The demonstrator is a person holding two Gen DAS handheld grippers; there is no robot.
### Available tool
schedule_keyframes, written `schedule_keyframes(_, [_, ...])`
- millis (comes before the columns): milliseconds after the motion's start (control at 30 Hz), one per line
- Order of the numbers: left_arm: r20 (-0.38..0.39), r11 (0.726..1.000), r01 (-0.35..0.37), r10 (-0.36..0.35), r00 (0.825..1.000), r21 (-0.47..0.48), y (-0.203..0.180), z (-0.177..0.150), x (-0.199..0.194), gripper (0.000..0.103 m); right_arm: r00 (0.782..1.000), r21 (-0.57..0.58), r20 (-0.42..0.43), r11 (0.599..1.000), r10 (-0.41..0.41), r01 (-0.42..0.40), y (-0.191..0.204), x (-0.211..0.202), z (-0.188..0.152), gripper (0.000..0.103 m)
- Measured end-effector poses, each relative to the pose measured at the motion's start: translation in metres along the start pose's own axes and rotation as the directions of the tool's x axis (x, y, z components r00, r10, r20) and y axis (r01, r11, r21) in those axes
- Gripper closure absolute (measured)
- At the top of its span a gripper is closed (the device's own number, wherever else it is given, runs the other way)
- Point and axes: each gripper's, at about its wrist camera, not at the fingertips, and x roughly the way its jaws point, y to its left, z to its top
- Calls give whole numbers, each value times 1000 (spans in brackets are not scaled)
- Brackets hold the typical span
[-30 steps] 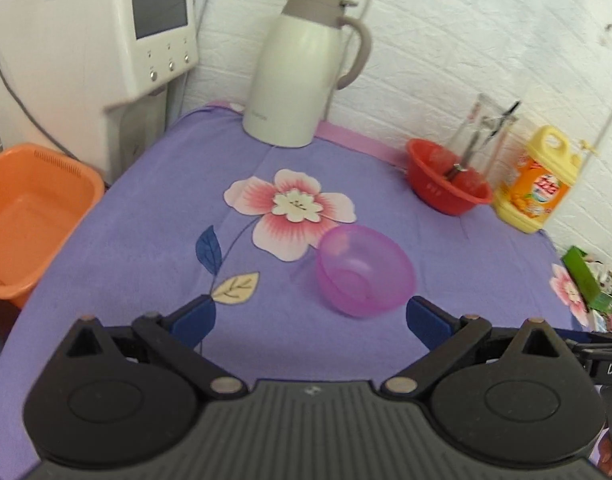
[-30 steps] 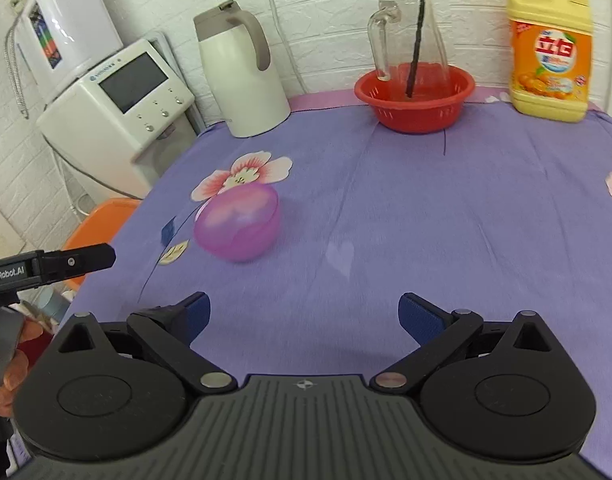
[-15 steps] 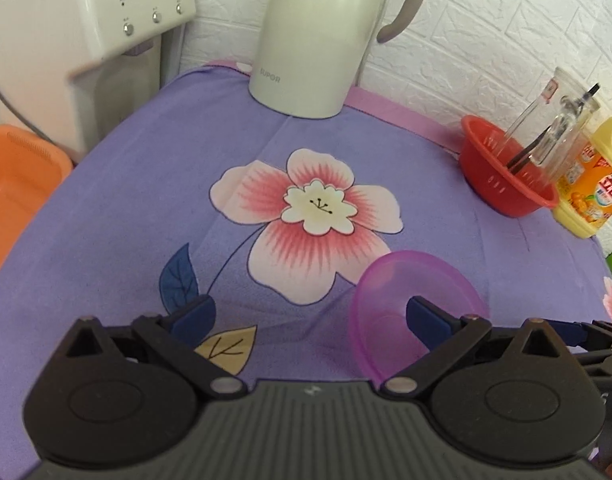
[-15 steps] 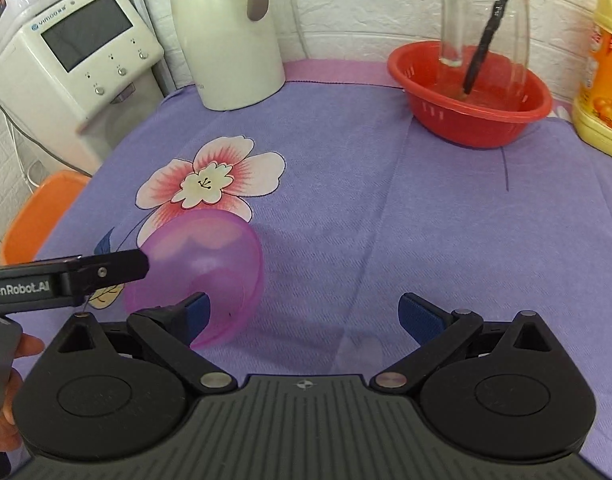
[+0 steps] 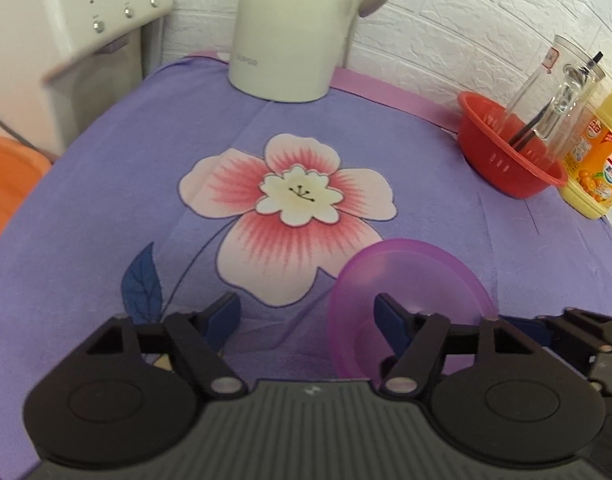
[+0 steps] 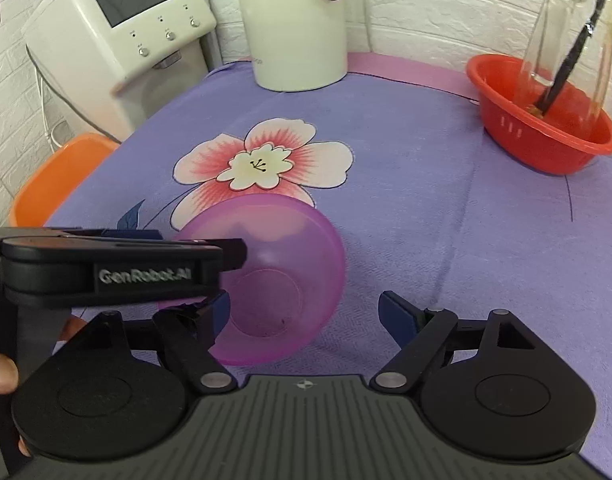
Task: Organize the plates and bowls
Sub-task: 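Close the left gripper on the pink bowl rim, then carry the pink bowl with the left gripper into the white bowl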
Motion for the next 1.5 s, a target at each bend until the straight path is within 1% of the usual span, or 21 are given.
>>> schedule_keyframes(33, [0, 1000, 9, -9, 1000, -1, -1, 1, 1, 39, 1000, 3, -5, 1000, 8, -8, 0, 2, 0, 0])
schedule_keyframes(67, [-1, 1000, 19, -19, 1000, 2, -2, 1, 1, 46, 1000, 9, -8, 1000, 22, -22, -1, 5, -1, 0])
schedule_keyframes(100, [-1, 1000, 30, -30, 1000, 8, -4, 1, 1, 50, 1000, 0, 1, 1000, 20, -20, 0, 6, -1, 0])
schedule_keyframes(133, [-2, 999, 41, -41, 999, 12, -5, 1, 2, 56, 1000, -11, 4, 1000, 19, -19, 1, 6, 0, 0])
schedule_keyframes(167, [-3, 998, 53, -53, 999, 15, -7, 0, 2, 60, 1000, -23, 6, 999, 24, -23, 2, 6, -1, 0])
schedule_keyframes(200, [-2, 998, 62, -62, 998, 15, -9, -1, 2, 63, 1000, -27, 7, 999, 30, -30, 3, 5, 0, 0])
schedule_keyframes(233, [0, 998, 68, -68, 998, 9, -10, -2, 2, 64, 999, -28, 8, 999, 41, -41, 4, 5, -1, 4])
schedule_keyframes(300, [-1, 997, 82, -82, 997, -4, -15, -4, 2, 65, 998, -33, 6, 997, 65, -65, 8, 4, -1, 7])
schedule_keyframes(333, [-5, 997, 74, -74, 997, 4, -18, -5, 1, 65, 997, -31, 6, 997, 75, -74, 9, 4, -2, 7])
schedule_keyframes(400, [-22, 997, 83, -83, 996, 9, -21, -8, -3, 65, 999, -49, 9, 997, 51, -51, 13, 2, -3, 7])
schedule_keyframes(467, [-37, 994, 108, -108, 994, 5, -22, -12, -9, 65, 999, -37, 12, 998, 53, -53, 11, -4, -5, 7])
schedule_keyframes(600, [-33, 991, 137, -137, 990, 4, -32, -21, -32, 65, 998, -23, 11, 998, 58, -58, 8, -26, -12, 7])
schedule_keyframes(700, [-28, 989, 144, -143, 989, 24, -46, -33, -49, 65, 999, -3, 2, 999, 38, -38, 8, -40, -24, 6])
schedule_keyframes(900, [-38, 984, 177, -176, 984, 33, -66, -61, -84, 65, 999, 57, -14, 997, 47, -46, 4, -73, -54, 6])
schedule_keyframes(1000, [-35, 978, 207, -205, 978, 42, -81, -74, -104, 65, 1000, 52, 3, 998, 16, -16, 3, -98, -67, 6])
schedule_keyframes(1100, [-23, 967, 246, -245, 969, 68, -101, -93, -128, 65, 999, 50, 27, 999, -17, 16, 0, -128, -83, 6])
schedule_keyframes(1267, [-21, 941, 321, -320, 947, 110, -140, -132, -164, 65, 995, 64, 56, 995, -85, 81, -9, -181, -120, 2])
schedule_keyframes(1333, [-30, 929, 347, -346, 938, 131, -156, -152, -176, 65, 992, 80, 65, 991, -109, 104, -12, -200, -140, 0])
schedule_keyframes(1400, [-44, 915, 370, -368, 929, 159, -171, -172, -184, 65, 988, 90, 72, 988, -134, 127, -15, -216, -161, 0])
schedule_keyframes(1500, [-82, 901, 391, -382, 920, 186, -186, -200, -189, 65, 984, 104, 62, 982, -168, 161, -18, -231, -193, 0])
